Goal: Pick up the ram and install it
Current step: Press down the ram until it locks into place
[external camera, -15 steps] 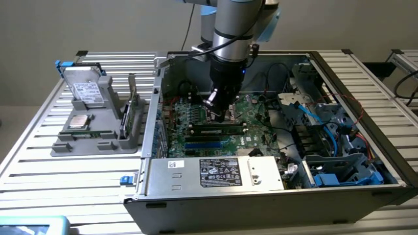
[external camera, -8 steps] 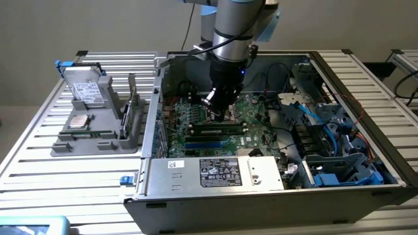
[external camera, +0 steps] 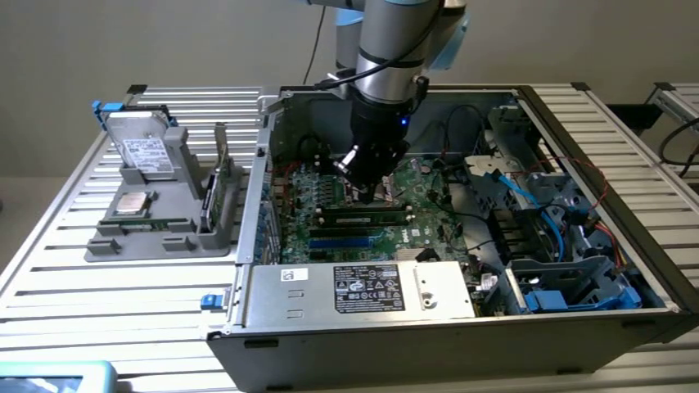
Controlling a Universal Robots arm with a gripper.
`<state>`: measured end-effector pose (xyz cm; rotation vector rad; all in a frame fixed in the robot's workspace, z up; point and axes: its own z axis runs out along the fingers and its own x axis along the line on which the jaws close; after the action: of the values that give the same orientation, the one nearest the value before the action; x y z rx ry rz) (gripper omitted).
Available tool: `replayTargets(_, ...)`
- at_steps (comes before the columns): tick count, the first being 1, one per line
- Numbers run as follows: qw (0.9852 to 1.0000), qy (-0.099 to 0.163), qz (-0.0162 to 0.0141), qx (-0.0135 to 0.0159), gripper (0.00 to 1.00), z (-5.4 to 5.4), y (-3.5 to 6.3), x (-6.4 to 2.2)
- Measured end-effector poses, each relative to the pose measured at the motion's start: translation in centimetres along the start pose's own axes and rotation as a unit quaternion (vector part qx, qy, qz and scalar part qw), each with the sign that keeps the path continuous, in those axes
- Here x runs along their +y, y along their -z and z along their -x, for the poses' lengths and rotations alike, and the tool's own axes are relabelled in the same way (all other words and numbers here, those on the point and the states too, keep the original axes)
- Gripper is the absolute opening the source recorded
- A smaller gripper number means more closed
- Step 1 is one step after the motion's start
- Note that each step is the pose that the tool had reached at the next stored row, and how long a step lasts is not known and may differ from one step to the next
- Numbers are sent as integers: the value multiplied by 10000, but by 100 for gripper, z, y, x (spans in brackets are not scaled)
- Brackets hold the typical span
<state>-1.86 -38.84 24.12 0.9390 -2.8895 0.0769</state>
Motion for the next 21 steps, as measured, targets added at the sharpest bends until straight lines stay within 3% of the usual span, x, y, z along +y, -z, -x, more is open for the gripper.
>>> replayTargets(3,9999,-168,12,-4,11,-1,3,0)
replayTargets(10,9990,-436,-49,-2,11,-3,26,-1)
replayTargets(17,9972,-733,-85,-85,11,-7,60,-1)
replayTargets(21,9954,-942,-102,-142,11,-7,75,-1)
